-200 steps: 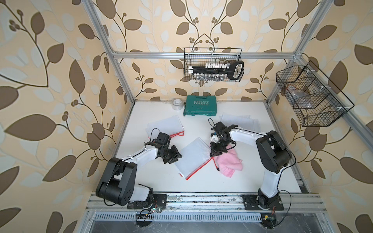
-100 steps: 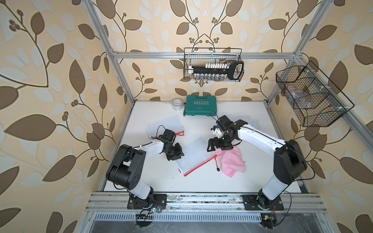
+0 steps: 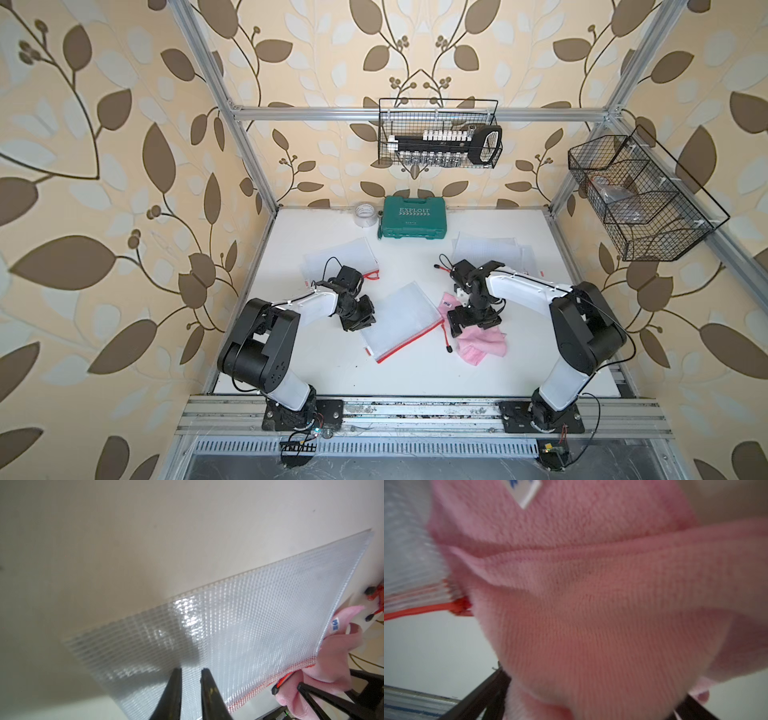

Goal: Wipe the document bag
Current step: Wipe the dirt from the document bag.

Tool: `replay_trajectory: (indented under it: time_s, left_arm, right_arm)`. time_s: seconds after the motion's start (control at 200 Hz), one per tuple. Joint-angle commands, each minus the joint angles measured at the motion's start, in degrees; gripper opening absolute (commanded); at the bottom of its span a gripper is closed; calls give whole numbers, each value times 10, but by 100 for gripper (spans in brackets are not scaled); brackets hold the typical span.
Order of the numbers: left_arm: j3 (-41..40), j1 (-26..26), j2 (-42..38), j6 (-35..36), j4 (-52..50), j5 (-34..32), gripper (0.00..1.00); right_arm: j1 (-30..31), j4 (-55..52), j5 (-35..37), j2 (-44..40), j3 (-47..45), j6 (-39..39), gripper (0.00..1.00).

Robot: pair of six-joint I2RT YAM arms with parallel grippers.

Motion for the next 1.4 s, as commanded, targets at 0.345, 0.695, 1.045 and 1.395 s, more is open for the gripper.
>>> replay_trajectory:
  time_s: [0.345, 0.695, 1.045, 1.395]
  left_arm:
    - [-6, -23, 23, 11, -85, -117, 0]
    - [-9, -31, 18, 2, -81, -126, 0]
    - [-14, -31, 11, 0, -87, -136, 0]
    - [-13, -31, 9, 5, -87, -137, 0]
  right_arm:
    - [4, -96, 91, -137, 90, 18, 0]
    - [106, 27, -171, 47, 256, 1, 0]
    - [120, 113, -328, 217, 283, 69, 0]
    - [42, -41, 59, 85, 252, -25, 0]
